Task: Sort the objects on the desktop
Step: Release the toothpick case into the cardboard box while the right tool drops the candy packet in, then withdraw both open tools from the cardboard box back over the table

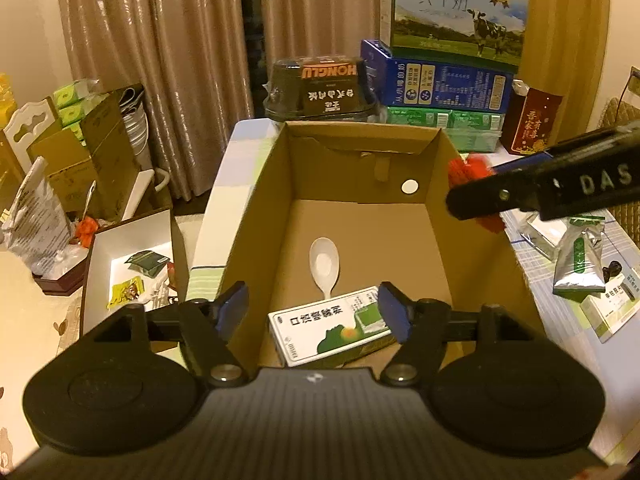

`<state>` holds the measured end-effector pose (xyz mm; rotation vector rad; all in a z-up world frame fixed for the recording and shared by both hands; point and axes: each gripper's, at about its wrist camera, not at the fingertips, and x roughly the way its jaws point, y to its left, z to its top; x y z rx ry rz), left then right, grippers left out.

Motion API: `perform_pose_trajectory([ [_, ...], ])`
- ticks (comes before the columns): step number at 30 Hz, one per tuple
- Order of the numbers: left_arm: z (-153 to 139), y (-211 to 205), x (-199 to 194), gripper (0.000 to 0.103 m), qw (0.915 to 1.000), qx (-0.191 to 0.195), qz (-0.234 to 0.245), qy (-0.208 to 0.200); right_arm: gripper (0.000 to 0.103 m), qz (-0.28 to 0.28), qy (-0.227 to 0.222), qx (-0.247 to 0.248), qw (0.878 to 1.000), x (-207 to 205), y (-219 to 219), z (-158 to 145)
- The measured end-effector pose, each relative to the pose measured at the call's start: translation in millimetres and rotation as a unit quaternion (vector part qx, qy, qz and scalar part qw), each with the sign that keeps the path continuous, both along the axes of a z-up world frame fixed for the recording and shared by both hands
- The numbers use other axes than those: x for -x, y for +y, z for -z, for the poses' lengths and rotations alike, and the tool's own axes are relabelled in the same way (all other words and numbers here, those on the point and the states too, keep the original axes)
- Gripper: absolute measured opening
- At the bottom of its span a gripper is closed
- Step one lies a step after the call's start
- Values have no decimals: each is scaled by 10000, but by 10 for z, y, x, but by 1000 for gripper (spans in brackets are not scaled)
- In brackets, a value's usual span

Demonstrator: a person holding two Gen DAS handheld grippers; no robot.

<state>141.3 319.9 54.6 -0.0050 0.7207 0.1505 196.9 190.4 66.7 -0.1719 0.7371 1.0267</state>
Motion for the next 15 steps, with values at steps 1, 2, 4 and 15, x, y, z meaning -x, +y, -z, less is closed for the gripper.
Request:
perform_pose_trajectory([
  [1, -9, 1, 19, 78, 10000, -3, -2, -25, 71, 31, -28, -45, 10000, 7, -39, -18],
  [2, -22, -3, 50, 84, 10000, -4, 9, -72, 71, 71, -37, -80, 9999, 13, -85, -34],
  [4, -59, -18, 107, 85, 9999, 25, 20, -170, 72, 159, -43, -144, 9998, 26, -196, -69],
  [15, -197, -246, 299, 90, 9991, 365, -88, -210, 88, 748, -50, -242, 9969, 254, -1072, -142],
])
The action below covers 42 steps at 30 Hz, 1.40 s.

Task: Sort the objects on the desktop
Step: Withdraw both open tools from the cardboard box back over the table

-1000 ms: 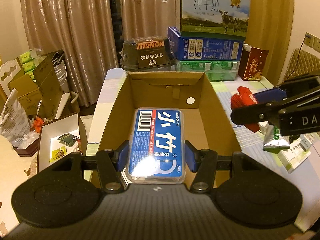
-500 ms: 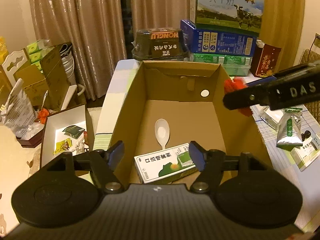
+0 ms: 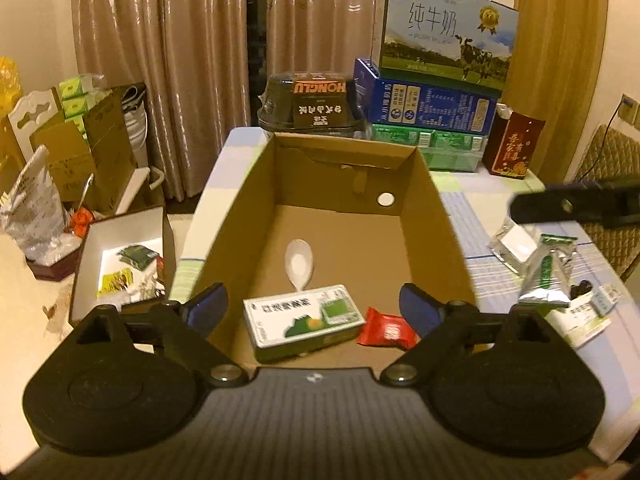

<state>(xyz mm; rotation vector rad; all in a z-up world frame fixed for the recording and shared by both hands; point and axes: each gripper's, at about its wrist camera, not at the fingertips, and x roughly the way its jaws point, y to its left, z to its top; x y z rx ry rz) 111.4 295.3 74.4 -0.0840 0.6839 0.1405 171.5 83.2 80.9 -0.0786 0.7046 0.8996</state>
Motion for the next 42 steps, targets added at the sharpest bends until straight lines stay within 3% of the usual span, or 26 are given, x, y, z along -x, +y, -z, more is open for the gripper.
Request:
perform_pose_trajectory([
  [11, -152, -520, 234, 99, 9999, 112, 90, -72, 93, 595, 202, 13, 9980, 268, -903, 63],
  [20, -207, -1007, 350, 100, 9991, 208, 353, -90, 95, 1109, -16, 255, 9935, 397, -1619, 116],
  [34, 10, -1987, 343, 100, 9884, 286, 1491, -56, 96, 1869, 49, 528, 9809, 377, -2650, 305],
  [42, 134, -2355, 171, 101, 9736, 211, 2274, -60, 96, 1563, 8, 907, 9835, 267, -2839, 378],
])
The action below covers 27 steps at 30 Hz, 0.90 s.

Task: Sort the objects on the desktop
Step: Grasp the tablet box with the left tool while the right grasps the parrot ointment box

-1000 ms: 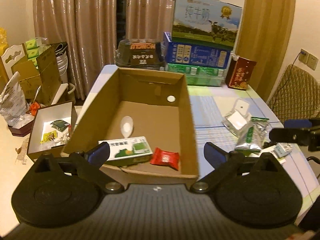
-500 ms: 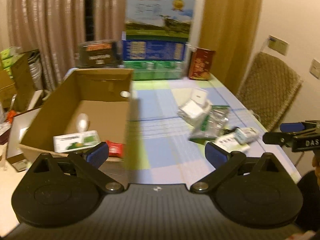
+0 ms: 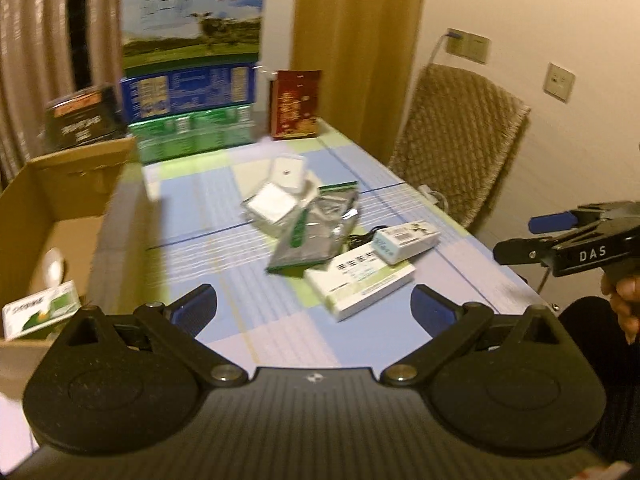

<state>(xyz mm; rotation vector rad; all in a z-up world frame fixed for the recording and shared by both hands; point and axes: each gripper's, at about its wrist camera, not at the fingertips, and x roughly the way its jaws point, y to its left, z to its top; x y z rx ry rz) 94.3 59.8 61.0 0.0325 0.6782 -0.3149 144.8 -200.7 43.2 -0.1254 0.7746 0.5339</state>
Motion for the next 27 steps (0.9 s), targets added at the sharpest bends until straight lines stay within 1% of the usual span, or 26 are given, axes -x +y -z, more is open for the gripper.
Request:
perform_pose_trajectory([
  [2, 28, -76, -35, 101, 9996, -53, 262, -122, 96, -224, -70, 167, 9996, -40, 14, 14],
  [4, 69, -161, -86, 101, 9984, -192, 518, -117, 96, -441, -178, 355, 9982, -82, 25, 31],
  [6, 118, -254, -154, 101, 9962, -419, 764, -71, 96, -635, -283, 520, 9962, -136, 29, 47],
  [8, 178, -350, -233, 101, 9921, -673, 1057, 39, 96, -898, -343, 647, 9933, -206, 40, 81],
  [11, 291, -498, -342, 101, 9826, -1010, 1546, 219, 96, -1342, -521, 928, 9852, -310, 67, 137],
  [15, 466, -680, -494, 101, 9658, -1442, 2118, 397, 95, -2017, -695, 1341, 9677, -453, 108, 243],
  [18, 580, -770, -621, 101, 9553, -1646, 2410, 466, 95, -2385, -720, 1544, 9561, -579, 131, 324],
  [21, 658, -816, -740, 101, 9489, -1712, 2599, 516, 94, -2693, -718, 1700, 9452, -704, 156, 394],
  [23, 704, -834, -825, 100, 9455, -1731, 2699, 567, 93, -2968, -712, 1783, 9355, -770, 190, 437],
  [27, 754, -864, -965, 99, 9367, -1804, 2939, 602, 89, -3545, -751, 2127, 9075, -892, 292, 566],
])
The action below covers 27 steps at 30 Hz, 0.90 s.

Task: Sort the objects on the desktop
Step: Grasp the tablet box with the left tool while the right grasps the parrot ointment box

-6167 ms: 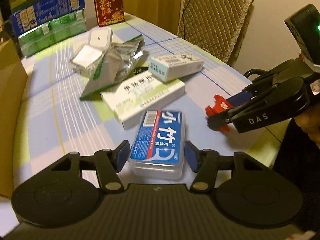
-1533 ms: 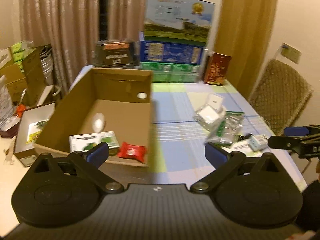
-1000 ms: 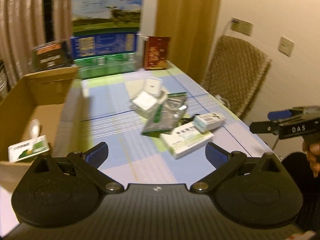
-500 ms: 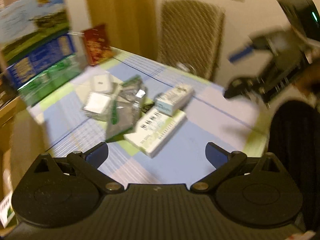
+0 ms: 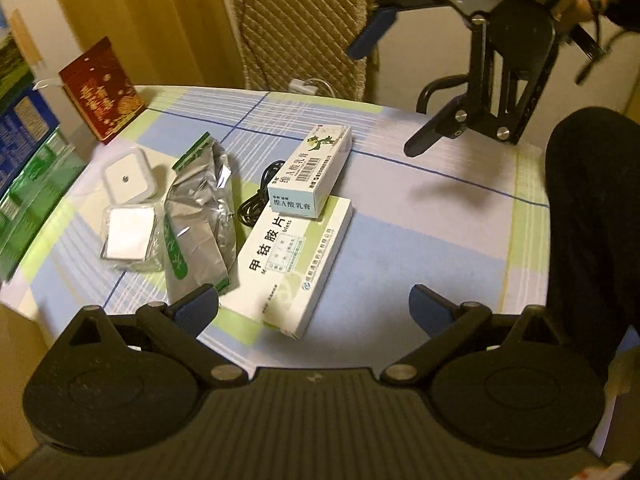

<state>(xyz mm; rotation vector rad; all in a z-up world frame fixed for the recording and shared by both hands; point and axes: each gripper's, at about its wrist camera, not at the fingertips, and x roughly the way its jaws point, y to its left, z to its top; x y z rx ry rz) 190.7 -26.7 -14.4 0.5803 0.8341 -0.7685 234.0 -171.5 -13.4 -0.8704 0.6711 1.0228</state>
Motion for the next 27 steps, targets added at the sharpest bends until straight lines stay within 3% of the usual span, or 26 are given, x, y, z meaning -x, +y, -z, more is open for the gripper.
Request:
perform_pose_trajectory([
  [6, 54, -59, -242, 95, 9994, -122, 326, 79, 82, -632, 10, 492, 9968, -181, 176, 219],
  [16, 270, -271, -552, 91, 9949, -242, 881, 436, 71, -1087, 164, 992, 9890, -437, 394, 439],
  [22, 394, -330, -738, 91, 9933, -230, 934, 636, 66, -1214, 270, 1207, 9849, -552, 418, 530],
  [27, 465, -324, -854, 91, 9925, -220, 904, 799, 55, -1108, 355, 1258, 9852, -589, 429, 587],
])
